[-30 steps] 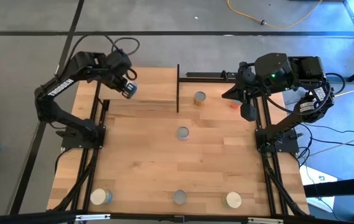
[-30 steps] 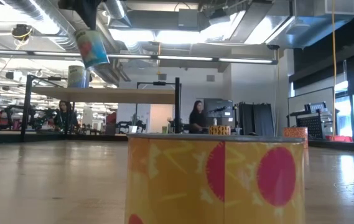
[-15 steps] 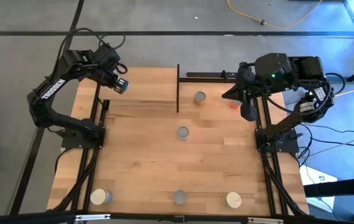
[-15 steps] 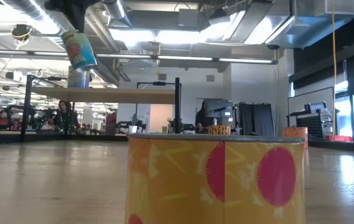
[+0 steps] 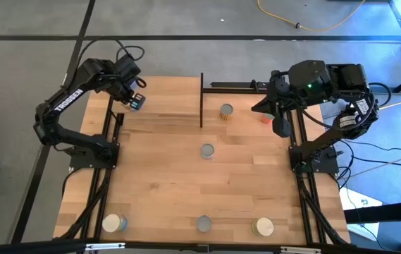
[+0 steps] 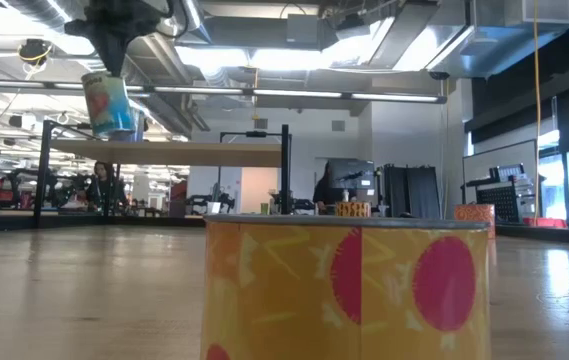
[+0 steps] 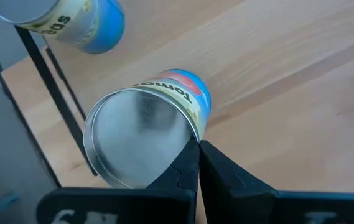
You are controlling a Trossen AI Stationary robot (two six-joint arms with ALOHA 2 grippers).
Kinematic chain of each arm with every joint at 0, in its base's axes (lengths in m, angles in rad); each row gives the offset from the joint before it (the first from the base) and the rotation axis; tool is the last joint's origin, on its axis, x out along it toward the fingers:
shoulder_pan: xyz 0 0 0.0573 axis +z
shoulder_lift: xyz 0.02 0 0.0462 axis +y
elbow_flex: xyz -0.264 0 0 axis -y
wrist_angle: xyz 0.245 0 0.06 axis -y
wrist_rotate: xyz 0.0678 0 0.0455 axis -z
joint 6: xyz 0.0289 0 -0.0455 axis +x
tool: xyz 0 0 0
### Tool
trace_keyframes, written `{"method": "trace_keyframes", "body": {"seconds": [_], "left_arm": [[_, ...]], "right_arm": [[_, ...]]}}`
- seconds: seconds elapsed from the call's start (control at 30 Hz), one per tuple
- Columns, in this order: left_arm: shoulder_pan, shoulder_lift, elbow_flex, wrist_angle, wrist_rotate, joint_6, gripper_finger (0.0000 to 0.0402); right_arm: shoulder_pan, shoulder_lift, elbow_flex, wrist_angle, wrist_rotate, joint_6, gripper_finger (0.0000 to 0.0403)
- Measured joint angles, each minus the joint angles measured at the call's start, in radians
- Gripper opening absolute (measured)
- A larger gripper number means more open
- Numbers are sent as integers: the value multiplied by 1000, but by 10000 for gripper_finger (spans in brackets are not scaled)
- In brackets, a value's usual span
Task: Pick and place cans onto a shelf
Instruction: Put the top blue canned tomatoes on the shelf aligned with the other blue canned peas
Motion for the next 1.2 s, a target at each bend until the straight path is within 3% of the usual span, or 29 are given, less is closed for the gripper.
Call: {"method": "trace_keyframes", "body": {"seconds": [1.2], "left_arm": [[105, 9, -38, 0, 27, 49, 0]], "right_arm": [[0, 0, 0, 0, 0, 0, 11]]}}
